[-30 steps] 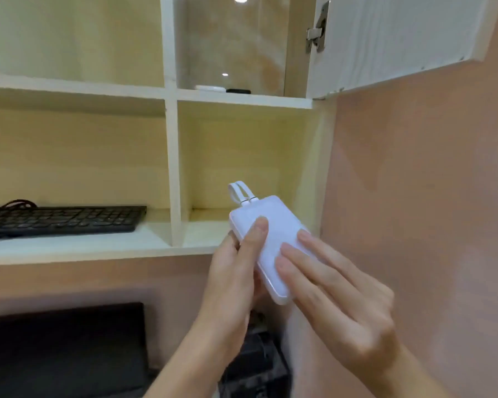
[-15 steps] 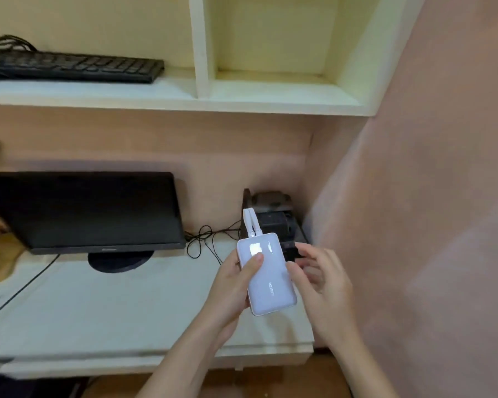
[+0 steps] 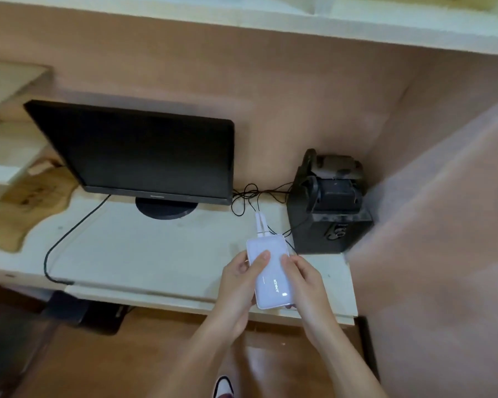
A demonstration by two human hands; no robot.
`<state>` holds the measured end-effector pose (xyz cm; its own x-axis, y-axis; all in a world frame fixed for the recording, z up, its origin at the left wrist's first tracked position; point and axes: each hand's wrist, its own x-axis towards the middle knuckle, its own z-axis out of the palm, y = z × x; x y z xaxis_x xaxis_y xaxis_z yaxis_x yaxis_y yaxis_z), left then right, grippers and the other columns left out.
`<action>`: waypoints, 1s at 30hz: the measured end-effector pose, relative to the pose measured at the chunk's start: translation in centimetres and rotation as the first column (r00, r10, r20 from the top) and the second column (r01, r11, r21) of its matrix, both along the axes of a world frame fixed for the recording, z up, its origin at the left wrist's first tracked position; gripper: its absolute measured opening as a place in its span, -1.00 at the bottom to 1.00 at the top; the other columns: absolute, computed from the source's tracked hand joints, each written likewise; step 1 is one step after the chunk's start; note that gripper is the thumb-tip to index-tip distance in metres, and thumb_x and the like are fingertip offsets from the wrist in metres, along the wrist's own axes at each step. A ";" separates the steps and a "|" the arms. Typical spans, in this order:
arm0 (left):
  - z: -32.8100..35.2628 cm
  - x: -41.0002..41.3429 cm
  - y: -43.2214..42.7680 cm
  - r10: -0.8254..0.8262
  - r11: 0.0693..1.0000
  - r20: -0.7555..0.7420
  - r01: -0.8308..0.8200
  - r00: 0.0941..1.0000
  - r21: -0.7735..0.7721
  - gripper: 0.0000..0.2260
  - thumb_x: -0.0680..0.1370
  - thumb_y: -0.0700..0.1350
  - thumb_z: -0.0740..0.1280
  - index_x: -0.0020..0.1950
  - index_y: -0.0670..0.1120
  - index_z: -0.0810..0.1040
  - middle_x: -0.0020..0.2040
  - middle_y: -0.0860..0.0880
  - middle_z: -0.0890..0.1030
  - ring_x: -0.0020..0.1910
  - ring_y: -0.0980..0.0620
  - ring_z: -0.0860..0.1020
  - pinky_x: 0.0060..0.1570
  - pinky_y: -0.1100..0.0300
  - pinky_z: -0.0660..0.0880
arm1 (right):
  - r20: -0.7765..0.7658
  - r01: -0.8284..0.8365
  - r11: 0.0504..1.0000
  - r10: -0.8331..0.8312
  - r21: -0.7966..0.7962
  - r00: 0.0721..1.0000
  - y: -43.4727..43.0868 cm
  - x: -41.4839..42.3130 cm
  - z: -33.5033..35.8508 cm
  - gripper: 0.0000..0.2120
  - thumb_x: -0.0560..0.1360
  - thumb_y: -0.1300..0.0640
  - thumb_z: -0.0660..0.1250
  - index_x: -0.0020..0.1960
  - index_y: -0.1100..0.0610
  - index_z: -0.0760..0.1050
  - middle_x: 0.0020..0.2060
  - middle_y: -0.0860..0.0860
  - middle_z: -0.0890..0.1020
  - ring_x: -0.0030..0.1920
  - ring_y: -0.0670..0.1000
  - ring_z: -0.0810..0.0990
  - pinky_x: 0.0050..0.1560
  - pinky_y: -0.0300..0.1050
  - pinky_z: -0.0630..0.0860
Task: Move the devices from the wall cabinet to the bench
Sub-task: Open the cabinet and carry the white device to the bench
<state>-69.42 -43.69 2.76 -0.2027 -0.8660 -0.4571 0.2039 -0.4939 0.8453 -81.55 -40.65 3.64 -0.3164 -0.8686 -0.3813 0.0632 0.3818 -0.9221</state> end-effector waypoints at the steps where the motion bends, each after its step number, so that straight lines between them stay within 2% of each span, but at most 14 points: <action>1: -0.3 0.7 -0.2 0.014 1.000 0.001 -0.014 1.000 0.003 -0.76 0.59 -0.02 0.39 0.20 -0.11 0.62 0.08 -0.17 0.72 -0.03 -0.10 0.71 -0.16 0.02 0.63 | 0.007 -0.008 1.000 0.007 0.020 1.000 -0.3 0.7 -0.2 -0.79 0.61 0.03 0.27 -0.08 0.14 0.54 -0.25 0.06 0.58 -0.33 -0.02 0.54 -0.43 -0.22 0.40; 4: -0.9 2.4 -0.5 0.066 0.998 0.003 -0.066 0.998 0.009 -0.76 0.60 -0.03 0.38 0.21 -0.11 0.62 0.07 -0.19 0.72 -0.05 -0.10 0.71 -0.09 -0.08 0.62 | 0.012 -0.046 0.997 0.046 0.054 0.999 -1.2 2.6 -0.7 -0.76 0.61 0.03 0.26 -0.08 0.20 0.50 -0.27 0.08 0.55 -0.39 -0.03 0.50 -0.51 -0.27 0.34; 7: -1.5 3.9 -0.7 0.136 0.990 0.013 -0.136 0.991 0.024 -0.79 0.62 -0.04 0.36 0.17 -0.12 0.63 0.06 -0.21 0.72 -0.06 -0.16 0.72 -0.12 -0.13 0.65 | 0.055 -0.110 0.992 0.107 0.060 0.993 -1.8 4.1 -1.0 -0.79 0.61 0.04 0.25 -0.09 0.16 0.51 -0.25 0.08 0.56 -0.38 -0.02 0.52 -0.51 -0.27 0.37; 11: -2.0 6.0 -0.6 0.263 0.963 0.012 -0.263 0.965 0.053 -0.73 0.54 0.04 0.43 0.15 -0.08 0.65 0.08 -0.23 0.71 0.04 -0.31 0.69 0.00 -0.44 0.57 | 0.116 -0.233 0.969 0.224 0.077 0.968 -2.9 6.0 -1.3 -0.77 0.62 0.02 0.24 -0.02 0.19 0.52 -0.25 0.06 0.59 -0.38 -0.02 0.56 -0.49 -0.21 0.40; 16: -1.9 8.0 0.5 0.469 0.882 0.008 -0.468 0.883 0.045 -0.67 0.50 0.06 0.43 0.17 -0.10 0.64 0.10 -0.25 0.70 0.06 -0.34 0.68 0.05 -0.48 0.54 | 0.155 -0.444 0.894 0.430 0.067 0.890 -4.5 8.0 -1.8 -0.77 0.61 0.03 0.25 -0.01 0.19 0.52 -0.24 0.10 0.61 -0.38 0.02 0.56 -0.47 -0.19 0.42; 19: -1.4 8.7 2.3 0.619 0.785 0.027 -0.619 0.785 0.032 -0.69 0.53 0.05 0.42 0.19 -0.10 0.65 0.11 -0.22 0.70 0.08 -0.30 0.68 0.09 -0.44 0.54 | 0.131 -0.598 0.800 0.589 0.049 0.798 -5.1 9.1 -2.0 -0.77 0.59 -0.01 0.28 -0.04 0.16 0.54 -0.20 0.07 0.63 -0.28 0.03 0.58 -0.29 -0.07 0.43; 21: -1.1 9.1 3.9 0.707 0.706 0.021 -0.707 0.707 0.037 -0.72 0.57 0.02 0.41 0.20 -0.10 0.64 0.13 -0.21 0.70 0.08 -0.25 0.69 0.06 -0.35 0.60 | 0.114 -0.696 0.717 0.689 0.032 0.716 -5.0 10.0 -2.1 -0.75 0.53 -0.06 0.31 -0.09 0.14 0.55 -0.20 0.05 0.61 -0.26 0.01 0.56 -0.31 -0.11 0.40; 24: -0.6 9.5 6.6 0.816 0.577 0.007 -0.815 0.578 0.052 -0.78 0.63 -0.06 0.36 0.19 -0.15 0.63 0.11 -0.25 0.69 -0.03 -0.17 0.71 -0.22 -0.06 0.66 | 0.096 -0.799 0.601 0.795 0.002 0.598 -4.0 11.5 -2.3 -0.79 0.57 -0.01 0.31 -0.12 0.12 0.55 -0.24 0.02 0.59 -0.26 0.01 0.53 -0.36 -0.15 0.36; 26: -0.3 9.8 8.8 0.868 0.495 0.000 -0.867 0.496 0.054 -0.80 0.64 -0.11 0.33 0.20 -0.17 0.62 0.08 -0.24 0.69 -0.12 -0.12 0.72 -0.33 0.03 0.63 | 0.090 -0.856 0.517 0.853 -0.012 0.514 -2.9 12.6 -2.3 -0.79 0.57 0.00 0.32 -0.13 0.12 0.54 -0.24 0.04 0.60 -0.24 0.02 0.55 -0.37 -0.16 0.37; 28: -0.1 10.2 11.2 0.907 0.422 -0.018 -0.905 0.422 0.051 -0.80 0.64 -0.13 0.32 0.20 -0.18 0.61 0.05 -0.22 0.69 -0.13 -0.12 0.72 -0.33 0.00 0.63 | 0.092 -0.905 0.426 0.902 -0.018 0.423 -1.5 13.9 -2.3 -0.81 0.58 0.01 0.31 -0.11 0.11 0.55 -0.18 0.09 0.63 -0.20 0.03 0.60 -0.36 -0.14 0.40; 30: 0.0 10.6 13.7 0.941 0.339 -0.033 -0.940 0.338 0.042 -0.81 0.63 -0.12 0.34 0.19 -0.17 0.62 0.04 -0.19 0.70 -0.09 -0.13 0.72 -0.25 -0.10 0.66 | 0.093 -0.943 0.331 0.940 -0.026 0.328 0.2 15.4 -2.2 -0.81 0.56 -0.01 0.32 -0.07 0.11 0.56 -0.13 0.12 0.65 -0.17 0.03 0.62 -0.33 -0.11 0.44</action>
